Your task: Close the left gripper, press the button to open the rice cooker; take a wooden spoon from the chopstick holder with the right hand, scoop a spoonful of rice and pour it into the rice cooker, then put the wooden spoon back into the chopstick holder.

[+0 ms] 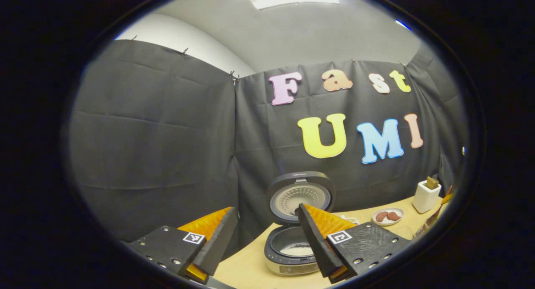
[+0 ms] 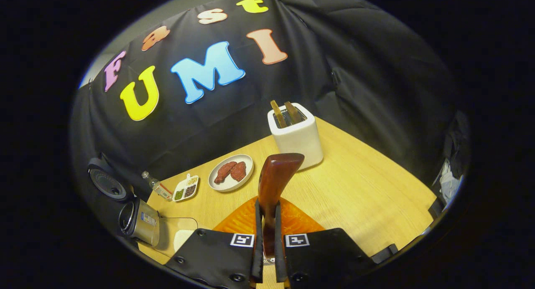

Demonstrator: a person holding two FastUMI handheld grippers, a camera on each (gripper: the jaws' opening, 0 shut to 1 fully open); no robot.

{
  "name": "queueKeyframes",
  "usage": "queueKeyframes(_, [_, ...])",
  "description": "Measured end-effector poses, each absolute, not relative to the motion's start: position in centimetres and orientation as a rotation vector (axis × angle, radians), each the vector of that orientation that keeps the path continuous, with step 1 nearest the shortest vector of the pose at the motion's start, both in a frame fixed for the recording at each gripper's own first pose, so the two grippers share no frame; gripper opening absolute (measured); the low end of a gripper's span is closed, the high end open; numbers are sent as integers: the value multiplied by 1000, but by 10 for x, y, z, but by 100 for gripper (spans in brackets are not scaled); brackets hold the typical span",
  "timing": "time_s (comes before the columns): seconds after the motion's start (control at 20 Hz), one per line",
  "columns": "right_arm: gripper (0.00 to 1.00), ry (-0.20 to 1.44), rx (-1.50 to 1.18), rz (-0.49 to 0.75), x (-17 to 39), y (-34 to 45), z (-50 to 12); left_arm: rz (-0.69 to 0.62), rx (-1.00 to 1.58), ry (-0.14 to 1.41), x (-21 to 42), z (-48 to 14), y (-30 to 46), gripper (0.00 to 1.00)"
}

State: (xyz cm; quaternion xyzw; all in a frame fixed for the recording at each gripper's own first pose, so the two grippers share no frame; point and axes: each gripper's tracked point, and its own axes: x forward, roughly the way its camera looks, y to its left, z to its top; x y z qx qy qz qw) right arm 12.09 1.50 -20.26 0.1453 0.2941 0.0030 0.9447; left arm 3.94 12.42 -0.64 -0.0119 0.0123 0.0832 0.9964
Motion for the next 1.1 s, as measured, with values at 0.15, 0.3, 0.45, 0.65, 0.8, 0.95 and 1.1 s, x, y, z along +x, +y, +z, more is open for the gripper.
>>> queueKeyframes(0.15, [13,544,227,28,124,23,-178,153,-29,22,43,-7,123,88])
queueKeyframes(0.3, [13,498,192,47,128,35,-159,153,-32,17,46,-8,128,88])
queueKeyframes(0.45, [13,456,183,70,130,54,-140,160,-42,17,47,-10,137,88])
queueKeyframes(0.65, [13,415,182,115,131,89,-124,171,-49,29,49,-20,149,92])
queueKeyframes(0.8, [13,391,178,153,130,119,-115,175,-49,37,54,-26,158,88])
queueKeyframes(0.95, [13,380,162,175,127,145,-116,175,-55,38,61,-28,167,88])
queueKeyframes(1.1, [13,379,148,193,123,169,-121,175,-62,34,69,-32,176,88])
